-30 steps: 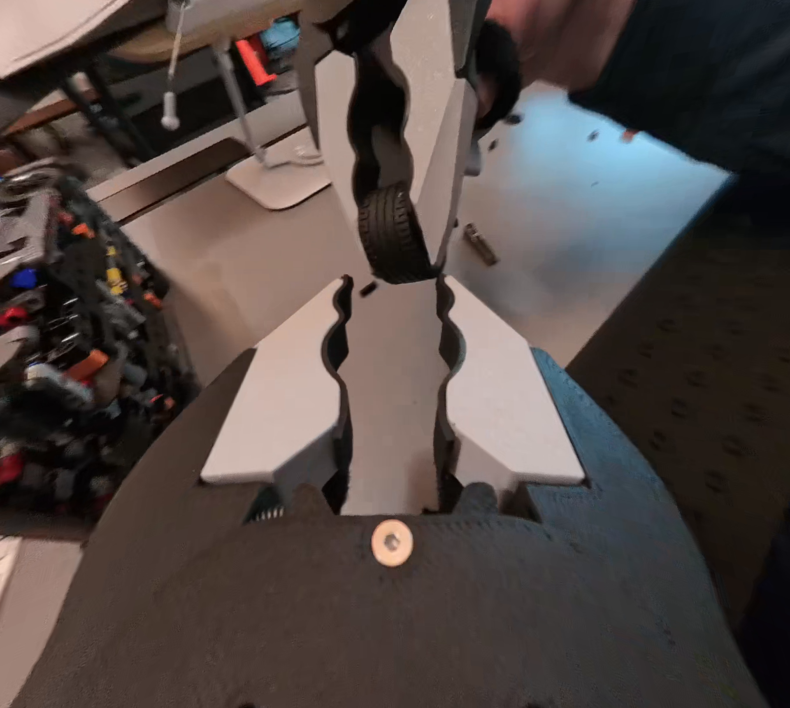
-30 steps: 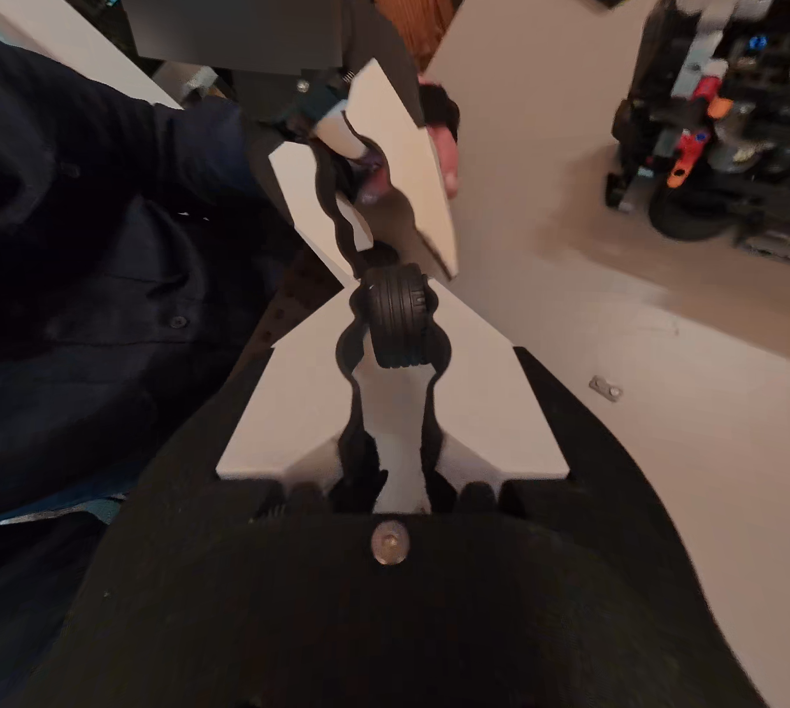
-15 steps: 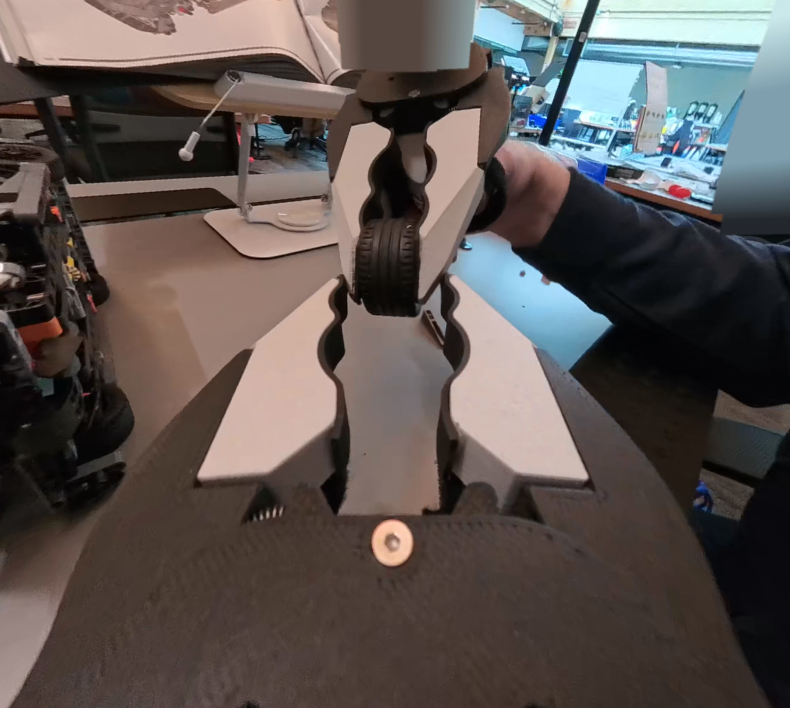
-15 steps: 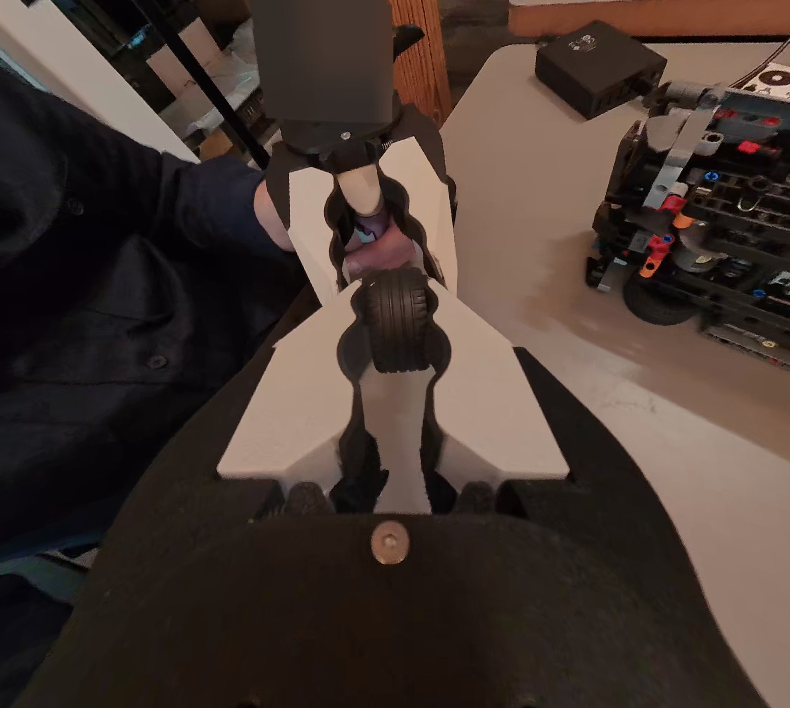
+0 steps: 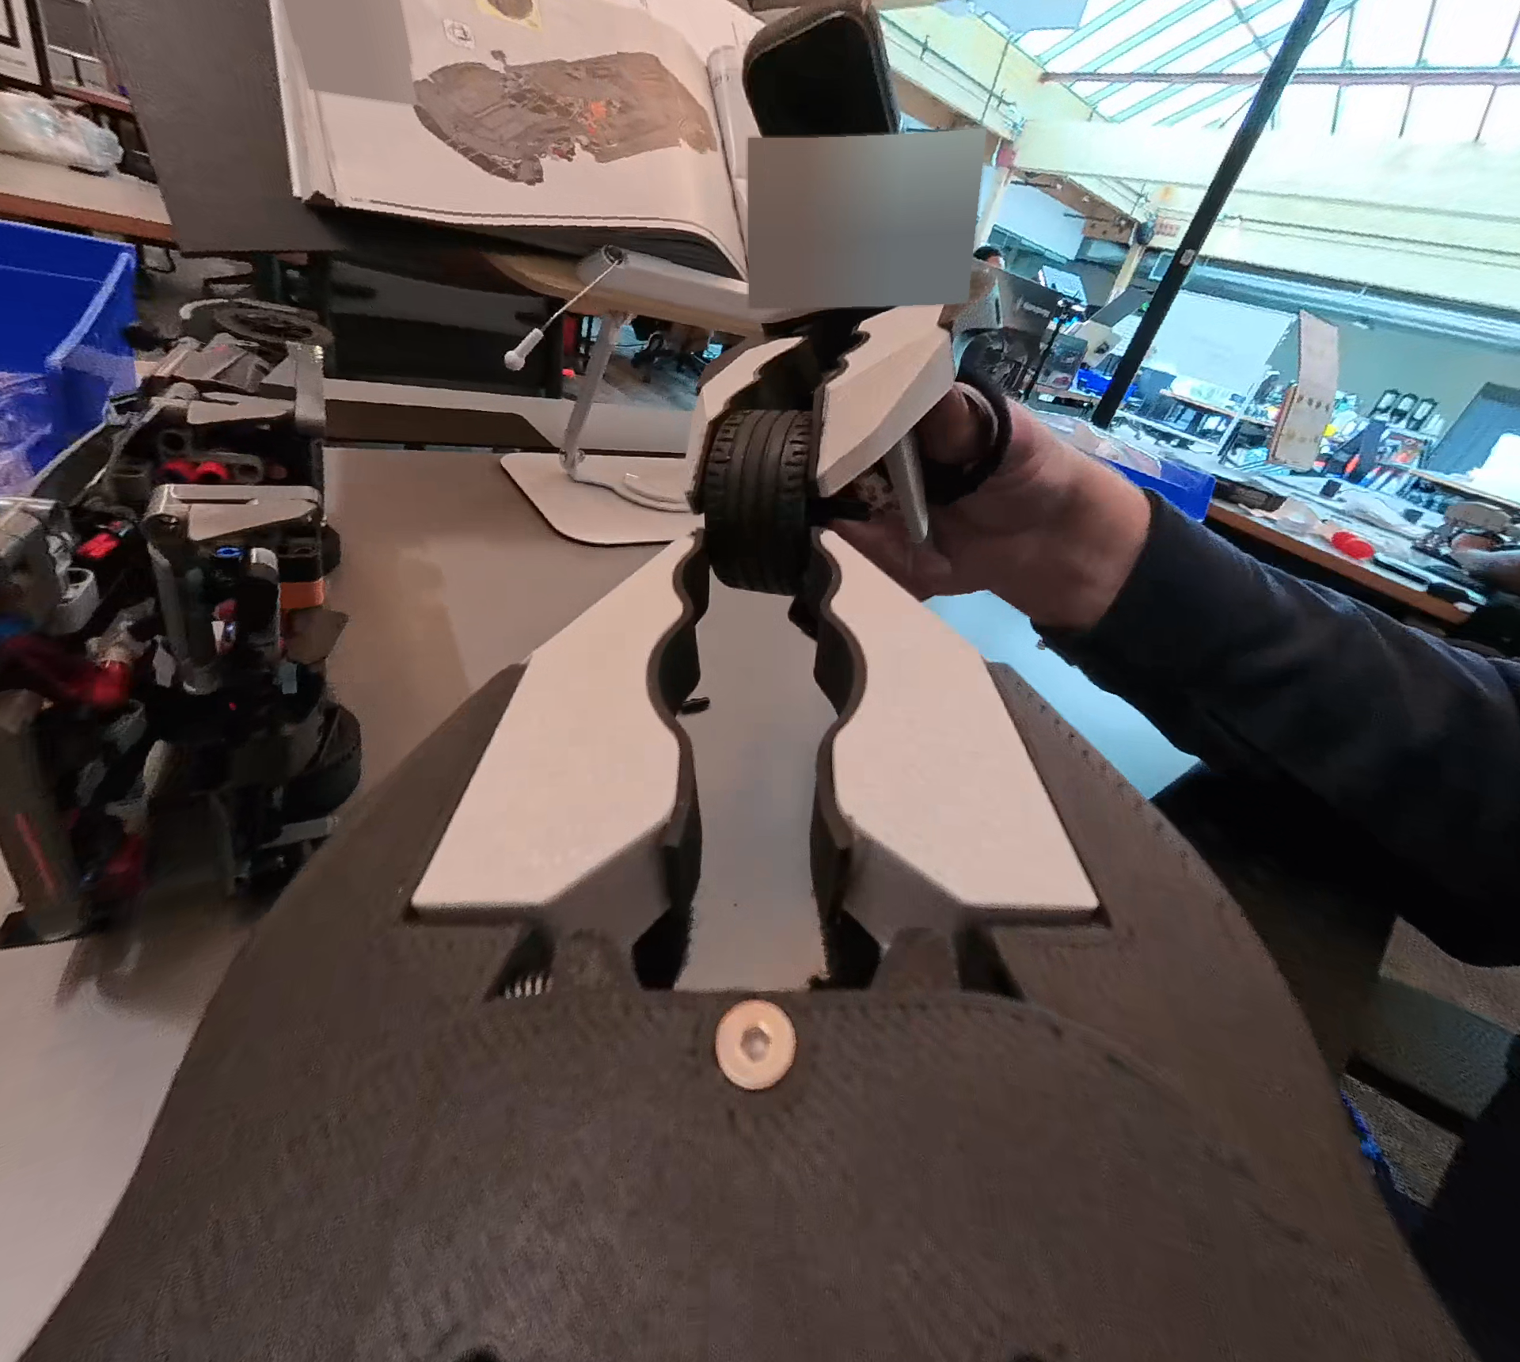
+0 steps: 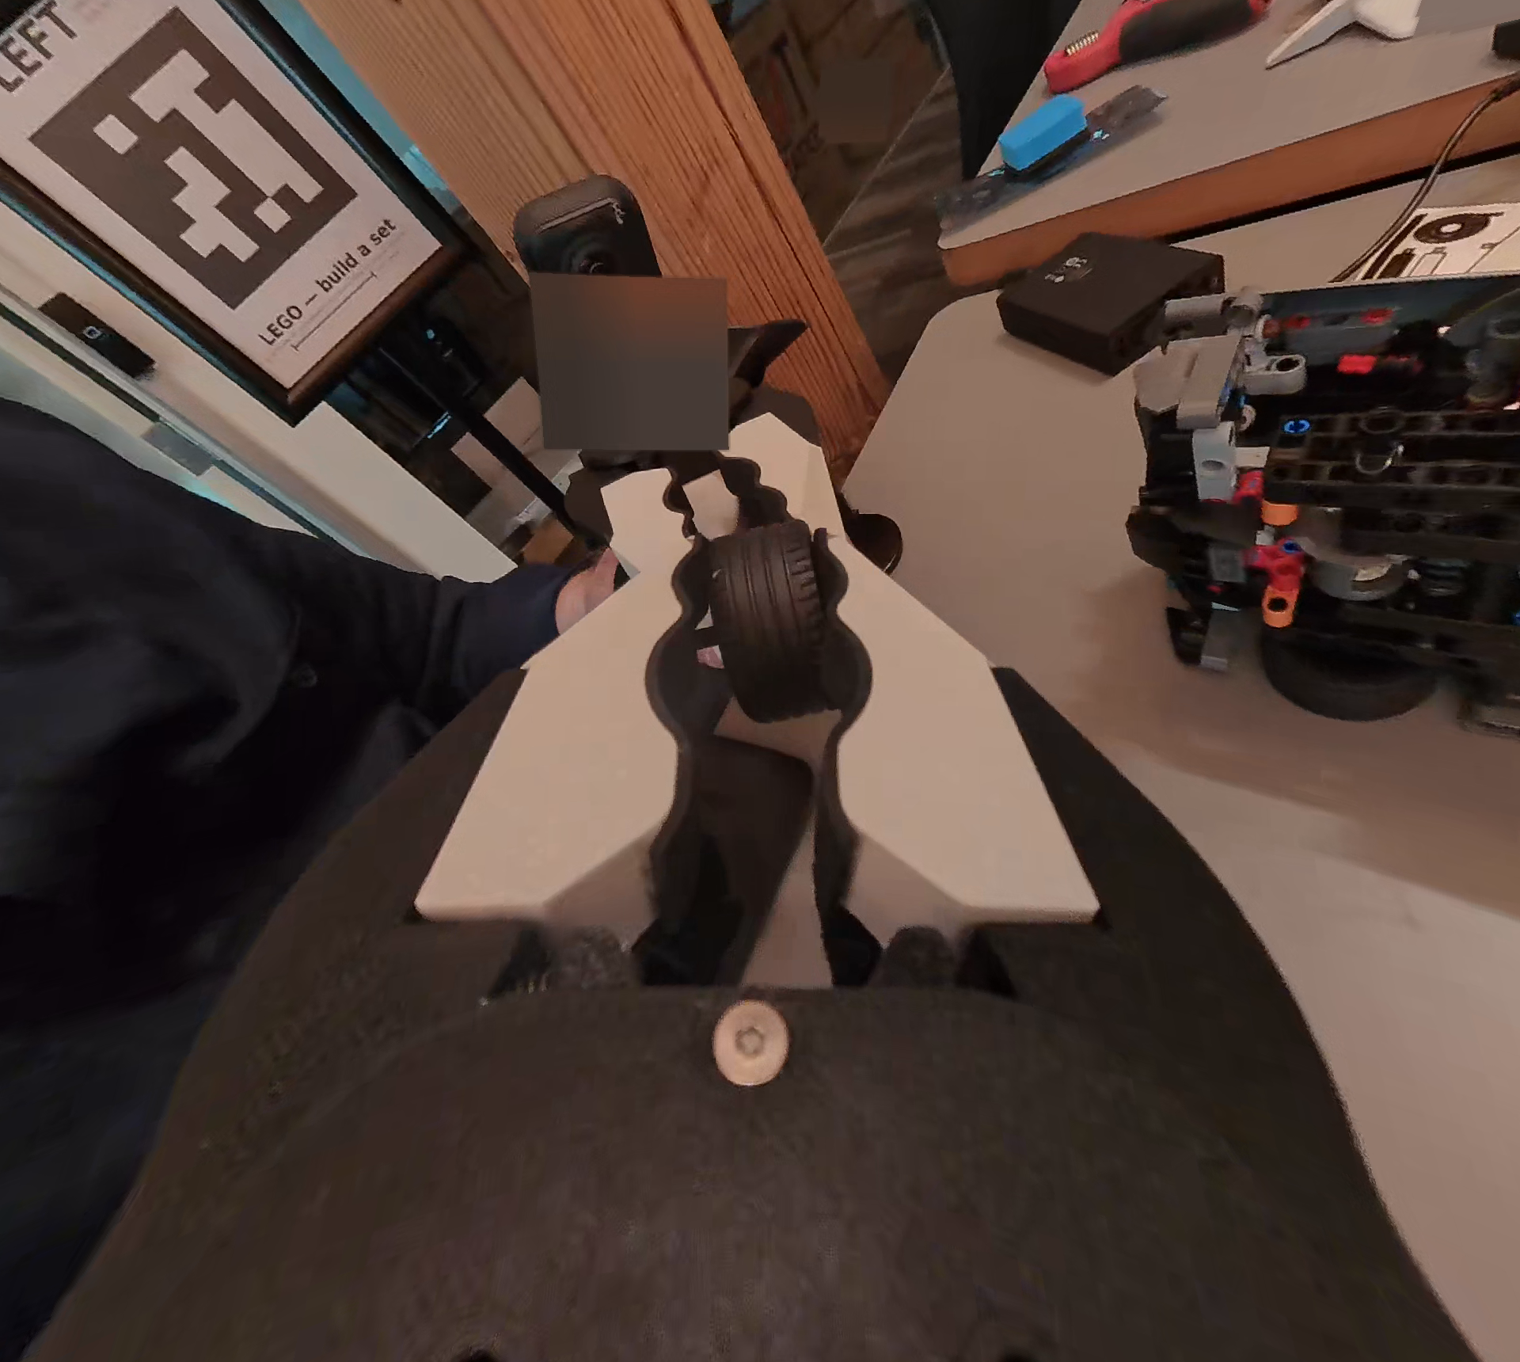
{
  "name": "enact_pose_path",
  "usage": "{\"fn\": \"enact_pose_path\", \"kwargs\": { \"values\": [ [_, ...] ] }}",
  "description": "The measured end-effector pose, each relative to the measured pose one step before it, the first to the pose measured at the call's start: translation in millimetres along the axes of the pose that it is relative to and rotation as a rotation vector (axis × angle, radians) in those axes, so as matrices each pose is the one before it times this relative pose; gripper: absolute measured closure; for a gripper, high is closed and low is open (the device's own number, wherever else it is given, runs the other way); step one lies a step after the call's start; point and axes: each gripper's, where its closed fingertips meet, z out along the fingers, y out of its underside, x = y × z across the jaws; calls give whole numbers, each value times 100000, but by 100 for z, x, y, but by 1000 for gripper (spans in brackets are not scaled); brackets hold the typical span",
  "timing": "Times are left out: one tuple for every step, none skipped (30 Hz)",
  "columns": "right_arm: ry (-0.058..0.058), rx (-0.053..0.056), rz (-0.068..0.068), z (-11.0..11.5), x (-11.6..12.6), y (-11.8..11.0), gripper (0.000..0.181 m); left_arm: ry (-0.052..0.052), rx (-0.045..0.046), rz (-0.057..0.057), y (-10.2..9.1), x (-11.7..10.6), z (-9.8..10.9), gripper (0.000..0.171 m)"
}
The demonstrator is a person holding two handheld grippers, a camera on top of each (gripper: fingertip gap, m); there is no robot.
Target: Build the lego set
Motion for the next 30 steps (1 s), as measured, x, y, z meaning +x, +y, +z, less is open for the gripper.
{"fn": "enact_pose_path", "kwargs": {
  "values": [
    [1031, 568, -55, -49, 145, -128, 158, -786, 99, 315, 23, -95, -41, 152],
    [1023, 2397, 886, -211, 221, -402, 152, -759, -7, 327, 2, -116, -30, 152],
    [305, 3280, 1916, -393, 214, -546, 144, -676, -799, 1098, 74, -153, -53, 152],
    [-556, 2101, 2445, -485, 127, -341, 140, -2498, -58, 2485, -96, -371, -172, 152],
    [-239, 227, 2725, -506, 223, -37, 134, -3172, -668, 4545, -132, -398, -232, 152],
    [297, -323, 2961, -501, 330, 108, 130, -2948, -1615, 7302, -139, -219, -234, 152],
    [-1372, -501, 3179, -418, 123, 183, 128, -3152, -1672, 9385, -256, -108, -233, 152],
    [-3684, -1140, 3997, -285, -192, 314, 126, -4503, -2449, 11453, -246, -213, -199, 152],
    [-4956, -1568, 4580, -113, -332, 385, 121, -3831, -3683, 12853, -100, -84, -115, 152],
    [-4514, -1490, 3657, 40, -309, 363, 115, -3061, -3843, 14158, -67, 75, -42, 152],
    [-2821, -1192, 1354, 150, -197, 281, 116, -3394, -2235, 12831, -248, -1, -79, 152],
    [-1043, -603, -208, 241, -79, 149, 122, -224, -785, 9256, -412, 324, -56, 152],
    [-718, -814, 413, 327, -50, 111, 123, 2246, -705, 6167, -373, 525, 14, 152],
    [-2244, -1214, 811, 390, -274, 168, 123, -1929, -543, 3629, -309, -206, -83, 152],
    [-3184, -991, 504, 396, -422, 155, 122, 434, 2167, 3527, -577, 89, -189, 152],
    [-2341, -1478, 242, 368, -285, 235, 123, 1458, 813, 3028, -405, 187, -147, 152],
    [-1308, -1064, -838, 317, -172, 127, 126, 534, 326, 3439, -345, 98, -98, 152],
    [-833, 1088, -1872, 199, -209, -254, 131, 655, 387, 3804, -313, 167, -57, 152],
    [-16, 422, -1242, 136, -125, -159, 137, 1302, -1298, 3567, -4, 239, 46, 152],
    [1183, -1652, -1320, 61, 5, 144, 138, -45, -871, 2898, -5, -7, -39, 152],
    [2300, -1173, -2656, -37, 73, 27, 138, 790, -393, 991, 23, 29, -44, 152],
    [3181, -424, -3371, -69, 181, -136, 138, 446, -460, -836, 94, 15, 97, 152],
    [3292, 722, -3413, -87, 247, -355, 138, -137, -1362, -1052, 255, -115, 173, 152],
    [3400, 1988, -3310, -127, 328, -613, 139, -1653, -1882, -363, 362, -398, 164, 152],
    [3971, 2304, -3134, -188, 477, -714, 139, -3155, -2234, -1498, 445, -720, 216, 151],
    [4748, 2031, -3426, -253, 670, -717, 139, -1026, -2280, -2694, 518, -536, 216, 149],
    [5259, 2526, -3703, -344, 860, -773, 139, 1105, -2633, -4099, 643, -386, 239, 145],
    [5228, 2425, -2885, -331, 1032, -710, 138, 1010, -2374, -4930, 614, -508, 212, 141],
    [4763, 1481, -2594, -204, 1092, -495, 139, 2088, 7, -4855, 238, -390, 148, 135],
    [4161, 1345, -3515, -26, 1079, -395, 139, 2859, 399, -5494, 102, -341, 180, 130]
  ]
}}
